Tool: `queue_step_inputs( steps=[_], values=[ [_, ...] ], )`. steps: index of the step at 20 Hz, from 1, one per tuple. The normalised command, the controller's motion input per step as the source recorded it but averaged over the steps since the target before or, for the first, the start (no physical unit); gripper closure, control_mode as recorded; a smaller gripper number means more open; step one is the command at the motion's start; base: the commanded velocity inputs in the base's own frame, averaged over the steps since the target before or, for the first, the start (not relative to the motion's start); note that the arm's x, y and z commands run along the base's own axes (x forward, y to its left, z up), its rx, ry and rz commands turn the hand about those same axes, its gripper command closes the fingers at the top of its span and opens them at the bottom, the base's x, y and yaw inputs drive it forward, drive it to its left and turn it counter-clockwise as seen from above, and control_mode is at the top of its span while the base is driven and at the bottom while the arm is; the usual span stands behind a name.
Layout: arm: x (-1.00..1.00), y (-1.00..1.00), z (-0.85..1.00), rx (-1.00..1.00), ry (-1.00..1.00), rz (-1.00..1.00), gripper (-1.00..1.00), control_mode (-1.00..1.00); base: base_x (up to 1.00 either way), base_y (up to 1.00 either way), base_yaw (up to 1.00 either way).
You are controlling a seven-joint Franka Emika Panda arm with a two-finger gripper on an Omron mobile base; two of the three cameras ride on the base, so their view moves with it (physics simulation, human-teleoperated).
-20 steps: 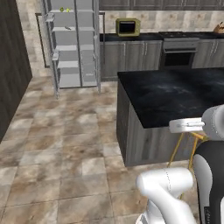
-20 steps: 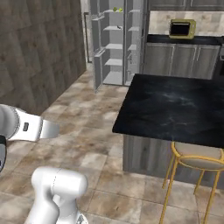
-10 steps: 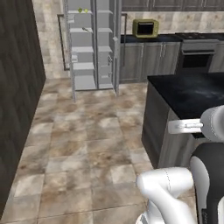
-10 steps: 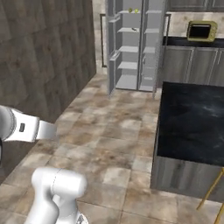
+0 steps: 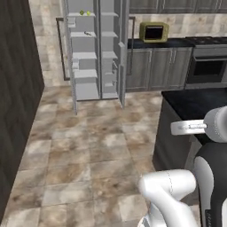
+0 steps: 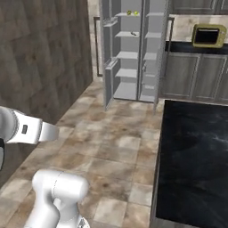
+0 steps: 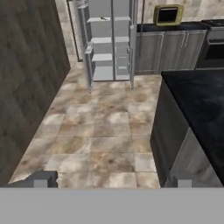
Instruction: Gather the corn and broccoli from the fridge and place them on a tray on the dining counter. Then gather the steak and fish from the fridge and place them on the other tray.
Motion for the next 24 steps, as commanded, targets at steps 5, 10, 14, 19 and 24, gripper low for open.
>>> queue_step_inputs(
  steps=[5, 10, 14, 19, 24],
  values=[
    [0.0, 0.0, 0.0, 0.0, 0.0, 0.0, -1.0, 1.0, 1.0, 0.0, 0.0],
    [0.0, 0.0, 0.0, 0.0, 0.0, 0.0, -1.0, 1.0, 1.0, 0.0, 0.0],
    [0.0, 0.0, 0.0, 0.0, 0.0, 0.0, -1.0, 1.0, 1.0, 0.0, 0.0],
    [0.0, 0.0, 0.0, 0.0, 0.0, 0.0, -1.0, 1.0, 1.0, 0.07, 0.0],
    [0.0, 0.0, 0.0, 0.0, 0.0, 0.0, -1.0, 1.0, 1.0, 0.14, 0.0]
  ],
)
